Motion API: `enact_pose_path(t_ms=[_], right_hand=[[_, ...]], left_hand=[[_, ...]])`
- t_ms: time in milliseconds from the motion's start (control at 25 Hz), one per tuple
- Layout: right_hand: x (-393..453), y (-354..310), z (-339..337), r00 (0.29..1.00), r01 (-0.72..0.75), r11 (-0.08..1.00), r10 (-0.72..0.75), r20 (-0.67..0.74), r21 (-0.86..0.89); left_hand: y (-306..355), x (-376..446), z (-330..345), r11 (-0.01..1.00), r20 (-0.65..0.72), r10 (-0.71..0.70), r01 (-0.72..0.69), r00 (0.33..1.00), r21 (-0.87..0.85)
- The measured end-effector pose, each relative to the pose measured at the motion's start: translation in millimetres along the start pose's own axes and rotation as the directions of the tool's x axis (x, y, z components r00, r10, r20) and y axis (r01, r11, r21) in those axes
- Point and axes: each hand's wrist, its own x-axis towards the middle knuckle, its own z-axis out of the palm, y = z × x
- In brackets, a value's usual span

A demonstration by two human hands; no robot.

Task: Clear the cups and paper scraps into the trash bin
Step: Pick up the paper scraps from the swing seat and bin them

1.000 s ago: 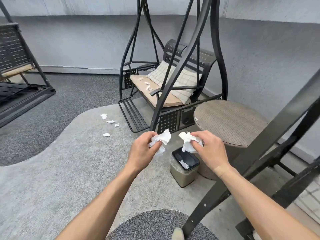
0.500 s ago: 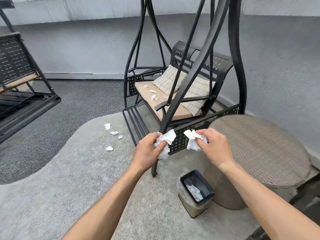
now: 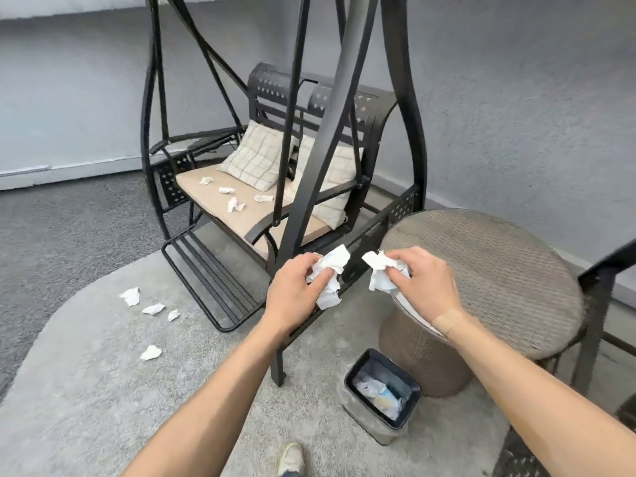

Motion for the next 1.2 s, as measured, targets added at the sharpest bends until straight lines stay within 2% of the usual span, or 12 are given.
enact_pose_path(t_ms=[160,320,480,680,800,1000,1200], right_hand=[[17.1,-2.7,20.3,0.982,-0.173,0.984,0.168,-0.082,-0.047],[10.5,-0.6,26.3,0.931,-0.349,0.933,0.333,-0.15,-0.092],[-11.6,13.5,18.1,0.854,-0.496,0.862,0.463,-0.238,-0.102],[-45.2,47.8,24.2,0.807,-0.582,0.797,0.539,-0.242,-0.163],[-64.4,73.5,45.7,0.795,-0.604,0.779,0.571,-0.207,-0.171],[-100.6,150.7,118.5,0.741,-0.672,0.728,0.654,-0.153,-0.138],[-149.8,242.4,232.6,0.68,-0.716,0.675,0.732,0.039,-0.178]], left_hand=[[-28.5,63.5,8.5,0.995,0.152,0.099,-0.094,0.983,-0.037],[-40.0,106.5,29.6,0.98,0.304,0.197,-0.179,0.932,-0.085],[-34.0,117.7,67.9,0.964,0.466,0.262,-0.214,0.845,-0.155],[-34.7,109.5,124.1,0.96,0.56,0.28,-0.231,0.78,-0.157],[-51.7,96.0,159.6,0.973,0.598,0.232,-0.187,0.767,-0.137],[-123.8,66.4,240.9,0.997,0.648,0.076,-0.043,0.758,-0.067],[-215.4,23.9,347.6,0.99,0.683,-0.141,0.118,0.717,0.081]])
